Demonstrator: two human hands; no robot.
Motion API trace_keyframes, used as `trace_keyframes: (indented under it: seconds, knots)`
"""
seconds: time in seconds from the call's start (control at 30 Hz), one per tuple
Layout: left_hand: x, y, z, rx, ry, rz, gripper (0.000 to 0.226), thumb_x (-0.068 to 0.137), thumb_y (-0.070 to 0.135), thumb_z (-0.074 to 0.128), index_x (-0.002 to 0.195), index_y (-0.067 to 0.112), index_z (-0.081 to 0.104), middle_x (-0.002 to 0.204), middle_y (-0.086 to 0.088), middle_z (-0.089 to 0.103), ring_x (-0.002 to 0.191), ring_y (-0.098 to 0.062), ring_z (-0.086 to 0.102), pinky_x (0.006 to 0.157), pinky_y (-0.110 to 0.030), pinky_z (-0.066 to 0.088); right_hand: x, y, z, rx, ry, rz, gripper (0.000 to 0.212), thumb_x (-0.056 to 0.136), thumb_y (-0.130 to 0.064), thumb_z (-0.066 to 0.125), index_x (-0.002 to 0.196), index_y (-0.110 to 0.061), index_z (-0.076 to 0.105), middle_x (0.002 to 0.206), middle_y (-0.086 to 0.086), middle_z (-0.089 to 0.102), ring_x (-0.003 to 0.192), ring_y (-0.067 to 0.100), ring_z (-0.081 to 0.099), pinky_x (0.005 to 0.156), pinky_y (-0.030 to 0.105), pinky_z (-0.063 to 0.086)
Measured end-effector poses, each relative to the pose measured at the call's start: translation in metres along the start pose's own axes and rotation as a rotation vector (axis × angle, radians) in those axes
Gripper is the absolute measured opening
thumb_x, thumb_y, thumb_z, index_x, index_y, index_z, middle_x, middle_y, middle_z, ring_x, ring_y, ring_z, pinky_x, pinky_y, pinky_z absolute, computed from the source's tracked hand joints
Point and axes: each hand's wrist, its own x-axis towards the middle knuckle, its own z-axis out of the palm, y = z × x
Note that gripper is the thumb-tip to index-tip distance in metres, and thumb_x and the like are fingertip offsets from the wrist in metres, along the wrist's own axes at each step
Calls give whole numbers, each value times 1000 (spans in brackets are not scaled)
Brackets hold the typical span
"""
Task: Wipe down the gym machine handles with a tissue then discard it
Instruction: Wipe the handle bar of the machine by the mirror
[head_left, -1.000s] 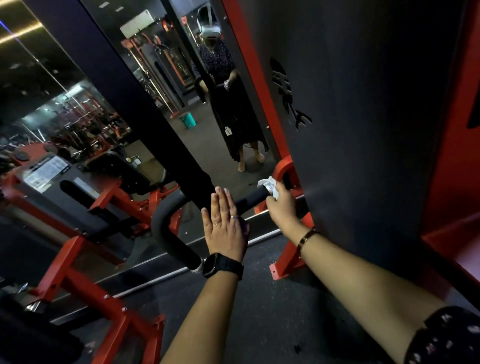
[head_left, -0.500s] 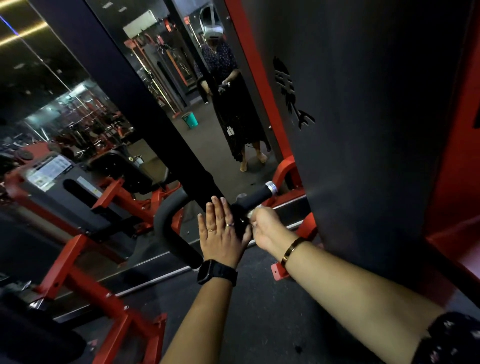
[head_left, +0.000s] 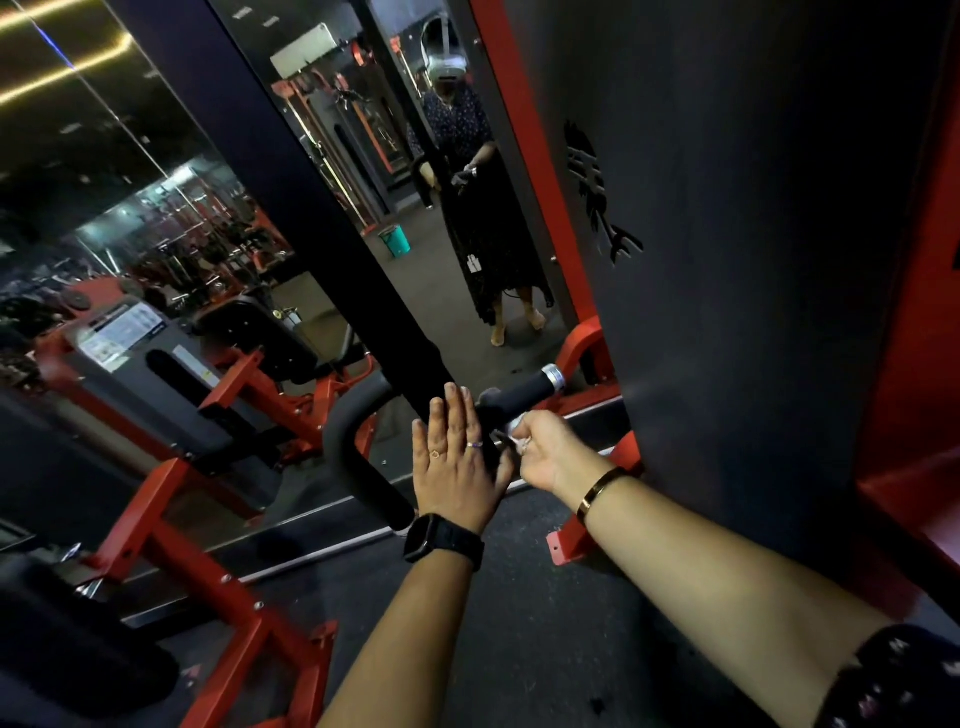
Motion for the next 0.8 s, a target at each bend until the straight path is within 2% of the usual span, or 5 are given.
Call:
trace_keyframes:
  seconds: [0.1,0.37,0.5,0.6,0.8]
  knots:
    - [6,1,-4,43,-17,8,115,72,58,52,152,7,-12,160,-9,-21,148,-23,-17,120,-41,-10,5,-17,-12,20,76,-34,34,85,8,25,77,-8,54,56,9,63,68,14,48,67,26,37]
    - [9,-1,-3,-10,-13,-87,137,61,54,79,153,10,-12,159,-8,-23,148,-24,-18,119,-45,-5,24,-51,-23,9,108,-579,16,83,-3,56,81,-19,61,75,-3,60,69,10,55,65,25,42]
    - [10,3,-1,-34,-21,-113,137,61,56,77,152,8,-13,159,-10,-23,147,-26,-18,120,-44,-7,34,-11,-28,-609,160,-982,52,79,-6,35,124,-10,60,139,12,51,131,24,45,114,33,30]
    - [9,2,3,-37,20,-106,112,79,49,61,152,5,-12,159,-11,-22,148,-27,-17,120,-45,-3,24,27,-32,-1309,42,-1470,56,82,-2,33,134,-6,51,141,6,47,138,17,27,115,41,14]
    - [10,6,0,-73,-30,-147,136,62,52,79,152,6,-13,159,-11,-22,147,-27,-18,120,-44,-6,29,0,-66,-1780,153,-1689,56,81,-2,41,135,-11,52,143,5,48,137,21,33,113,50,13]
